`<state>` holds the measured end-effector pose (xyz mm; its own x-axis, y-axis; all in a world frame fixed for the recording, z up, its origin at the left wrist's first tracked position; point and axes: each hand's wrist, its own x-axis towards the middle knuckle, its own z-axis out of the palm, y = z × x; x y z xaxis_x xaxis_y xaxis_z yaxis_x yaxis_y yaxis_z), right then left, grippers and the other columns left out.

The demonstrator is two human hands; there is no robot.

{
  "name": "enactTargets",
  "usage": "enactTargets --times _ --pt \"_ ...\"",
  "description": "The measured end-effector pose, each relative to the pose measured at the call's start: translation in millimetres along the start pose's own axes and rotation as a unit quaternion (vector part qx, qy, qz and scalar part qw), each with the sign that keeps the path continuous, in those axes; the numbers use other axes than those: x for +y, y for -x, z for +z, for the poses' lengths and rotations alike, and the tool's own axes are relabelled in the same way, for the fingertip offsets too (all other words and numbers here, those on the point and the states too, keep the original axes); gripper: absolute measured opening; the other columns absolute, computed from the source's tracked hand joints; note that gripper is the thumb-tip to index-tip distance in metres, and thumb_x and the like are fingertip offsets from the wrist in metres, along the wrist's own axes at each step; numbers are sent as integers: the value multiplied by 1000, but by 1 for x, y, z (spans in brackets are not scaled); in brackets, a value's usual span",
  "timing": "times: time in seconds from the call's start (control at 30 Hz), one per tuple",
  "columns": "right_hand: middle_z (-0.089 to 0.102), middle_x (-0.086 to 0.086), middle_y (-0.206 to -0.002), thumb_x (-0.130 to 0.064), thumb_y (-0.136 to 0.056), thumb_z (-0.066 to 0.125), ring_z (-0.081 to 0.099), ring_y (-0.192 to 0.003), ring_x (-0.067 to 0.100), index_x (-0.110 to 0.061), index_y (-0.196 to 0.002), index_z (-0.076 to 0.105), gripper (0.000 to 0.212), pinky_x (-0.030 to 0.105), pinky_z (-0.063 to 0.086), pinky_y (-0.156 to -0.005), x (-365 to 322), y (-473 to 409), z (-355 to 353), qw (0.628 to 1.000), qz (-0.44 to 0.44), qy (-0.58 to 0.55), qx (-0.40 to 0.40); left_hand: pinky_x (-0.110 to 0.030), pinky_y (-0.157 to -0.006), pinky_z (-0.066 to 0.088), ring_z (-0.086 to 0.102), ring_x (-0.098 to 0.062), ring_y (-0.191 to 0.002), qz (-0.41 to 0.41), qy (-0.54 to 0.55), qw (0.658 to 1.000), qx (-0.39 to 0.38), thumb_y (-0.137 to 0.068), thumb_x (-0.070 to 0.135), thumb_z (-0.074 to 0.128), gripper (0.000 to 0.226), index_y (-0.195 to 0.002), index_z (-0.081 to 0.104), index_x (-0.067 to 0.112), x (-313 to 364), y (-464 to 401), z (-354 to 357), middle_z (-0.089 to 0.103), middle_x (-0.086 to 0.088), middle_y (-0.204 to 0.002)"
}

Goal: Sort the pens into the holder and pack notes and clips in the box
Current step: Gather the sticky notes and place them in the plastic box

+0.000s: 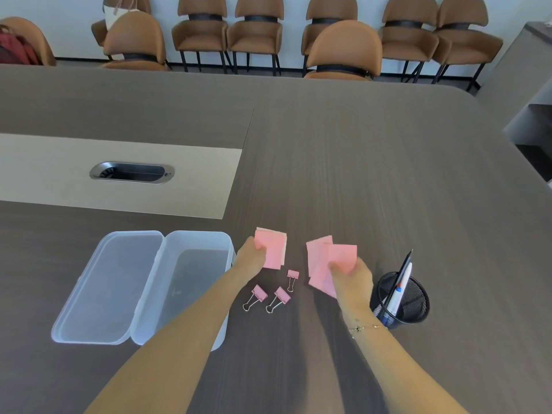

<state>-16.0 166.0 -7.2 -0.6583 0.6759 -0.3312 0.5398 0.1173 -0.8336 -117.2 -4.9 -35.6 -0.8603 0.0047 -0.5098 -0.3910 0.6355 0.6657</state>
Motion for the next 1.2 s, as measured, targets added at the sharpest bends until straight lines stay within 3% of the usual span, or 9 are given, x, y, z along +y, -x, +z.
enactTargets --times 0.1,0.23,0.33,0.43,0.6,0.7,0.83,0.9,1.2 --pt "68 13 -111 -8 -87 63 64 -101 32 -3 -115 61 29 41 52 -89 3 -1 -8 972 63 -201 -103 -34 -83 45 53 -26 -98 26 68 995 -74 -96 5 33 28 -115 52 9 16 18 -9 57 -11 -110" --pt "67 14 -115 -5 -87 64 63 -106 32 -4 -119 60 33 44 52 -91 6 4 -3 962 62 -206 -166 -41 -100 47 55 -20 -111 21 147 970 -192 -102 35 31 41 -138 44 18 26 46 -6 57 -4 -126" --pt "65 8 -103 -7 -85 65 62 -96 28 -6 -111 58 27 32 52 -72 6 10 6 982 17 -125 -138 -34 -69 55 74 -24 -93 44 56 967 -244 -88 67 33 45 -125 46 45 25 61 1 68 12 -112" --pt "61 8 -108 -10 -88 60 61 -98 25 -9 -111 51 25 27 51 -66 13 13 10 983 -39 -54 -169 -12 -36 42 65 -12 -71 144 28 960 -238 -100 30 44 35 -135 39 35 14 67 13 62 11 -93" --pt "54 3 -123 -4 -91 47 53 -108 19 -11 -130 44 41 25 43 -83 24 12 1 971 -65 0 -229 -17 -60 55 63 -23 -99 144 121 967 -174 -95 21 53 44 -139 45 19 -8 60 24 63 -12 -127" --pt "64 9 -112 -10 -92 51 60 -100 25 -14 -111 57 20 25 47 -74 28 6 -6 965 -102 67 -231 -12 -56 53 62 -22 -89 160 98 972 -144 -96 14 55 38 -134 51 18 -13 60 25 67 -12 -118" --pt "68 7 -107 -14 -91 58 60 -95 24 -11 -120 63 29 30 49 -83 38 2 -15 947 -157 174 -218 -41 -84 56 65 -27 -85 192 -38 973 -119 -88 37 52 32 -115 64 22 -24 61 36 68 -1 -81" --pt "68 9 -109 -16 -90 61 59 -92 21 -13 -123 62 34 29 49 -84 44 3 -16 943 -167 210 -198 -47 -89 52 61 -25 -96 192 -70 974 -97 -85 45 50 36 -112 65 27 -32 62 43 69 -2 -88" --pt "57 -8 -78 -4 -85 62 54 -73 11 -20 -95 56 20 11 44 -60 73 14 -22 962 -125 147 -193 -15 -77 38 51 -5 -89 207 -36 970 -126 -96 16 53 36 -132 51 20 -45 88 67 56 14 -99"
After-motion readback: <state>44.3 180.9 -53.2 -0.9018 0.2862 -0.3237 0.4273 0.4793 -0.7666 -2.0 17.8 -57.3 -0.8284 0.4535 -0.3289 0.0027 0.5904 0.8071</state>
